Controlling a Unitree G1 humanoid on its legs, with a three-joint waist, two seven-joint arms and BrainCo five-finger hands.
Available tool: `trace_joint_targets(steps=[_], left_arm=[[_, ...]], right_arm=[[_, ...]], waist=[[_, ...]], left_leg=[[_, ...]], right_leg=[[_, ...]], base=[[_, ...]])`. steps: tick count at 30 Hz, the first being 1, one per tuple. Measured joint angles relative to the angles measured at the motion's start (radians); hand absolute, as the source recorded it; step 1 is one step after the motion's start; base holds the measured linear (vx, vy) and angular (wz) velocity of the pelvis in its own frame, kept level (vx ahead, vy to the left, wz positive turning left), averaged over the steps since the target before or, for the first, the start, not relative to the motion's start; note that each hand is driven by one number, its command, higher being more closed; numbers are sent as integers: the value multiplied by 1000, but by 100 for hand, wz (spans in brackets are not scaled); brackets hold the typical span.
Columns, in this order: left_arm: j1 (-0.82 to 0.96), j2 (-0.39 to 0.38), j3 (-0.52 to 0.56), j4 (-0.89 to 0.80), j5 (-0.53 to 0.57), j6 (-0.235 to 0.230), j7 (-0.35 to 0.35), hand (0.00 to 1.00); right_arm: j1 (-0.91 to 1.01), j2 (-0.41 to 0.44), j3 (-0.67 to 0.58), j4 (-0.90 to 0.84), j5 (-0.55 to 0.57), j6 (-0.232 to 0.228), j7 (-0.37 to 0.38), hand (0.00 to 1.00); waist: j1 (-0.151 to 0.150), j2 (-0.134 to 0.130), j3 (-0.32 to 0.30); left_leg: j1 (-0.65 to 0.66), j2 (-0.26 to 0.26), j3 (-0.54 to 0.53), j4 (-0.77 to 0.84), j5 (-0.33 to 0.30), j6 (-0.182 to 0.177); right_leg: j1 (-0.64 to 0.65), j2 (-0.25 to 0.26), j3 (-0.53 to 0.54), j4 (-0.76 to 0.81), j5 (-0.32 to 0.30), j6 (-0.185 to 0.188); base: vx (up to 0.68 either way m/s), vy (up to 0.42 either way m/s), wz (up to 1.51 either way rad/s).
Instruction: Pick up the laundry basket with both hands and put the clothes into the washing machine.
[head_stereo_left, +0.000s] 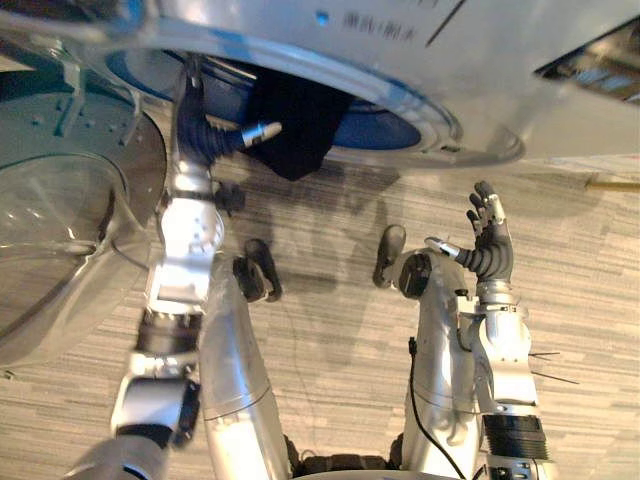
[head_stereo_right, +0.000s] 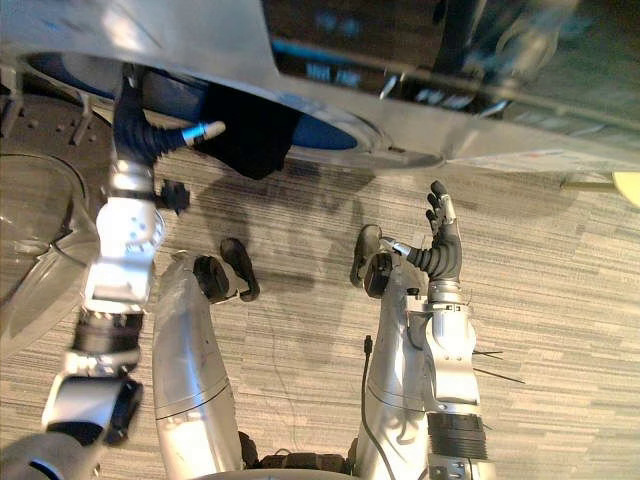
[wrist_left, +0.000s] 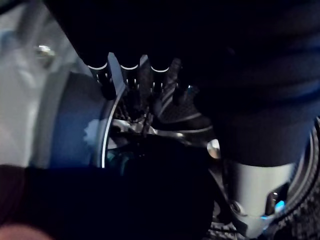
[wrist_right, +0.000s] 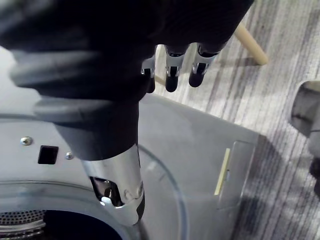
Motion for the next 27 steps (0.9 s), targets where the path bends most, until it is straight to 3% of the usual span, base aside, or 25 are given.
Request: trace_joint_targets(steps=[4, 7, 14, 19, 27], left_arm=[[128, -179, -11, -16, -102, -22, 34, 0], [185, -231, -10, -37, -146, -32, 50, 0], [233, -276, 37, -11, -250, -48, 105, 0], [193, -303, 67, 160, -300, -50, 122, 0], [-78, -310, 67, 510, -404, -36, 138, 0]], right_arm=[[32, 25, 12, 0, -30, 8, -27, 0], [32, 25, 39, 1, -48, 24, -45, 0], [33, 25, 59, 38, -72, 28, -70, 0], [4, 26, 96, 123, -73, 57, -104, 0], [-153, 25, 134, 306, -69, 71, -154, 0]], waist=[[11, -1, -36], [11, -1, -37], [14, -2, -53], [15, -2, -80], [9, -3, -80]], left_leg=[[7, -3, -4, 1, 0, 0], [11, -3, -8, 2, -1, -3], [15, -3, -15, -13, 5, -22], [20, -3, -18, -17, 10, -24], [11, -1, -14, -17, 10, -24]], right_leg=[[4, -4, -2, 17, -15, -4], [4, -5, -3, 25, -22, -10], [4, -5, -12, 25, -27, -14], [10, -5, -16, 23, -28, -21], [-2, -5, -11, 23, -28, -17]], base=[[46, -33, 6], [8, -39, 3], [-4, -46, 1], [18, -24, 1], [0, 0, 0]])
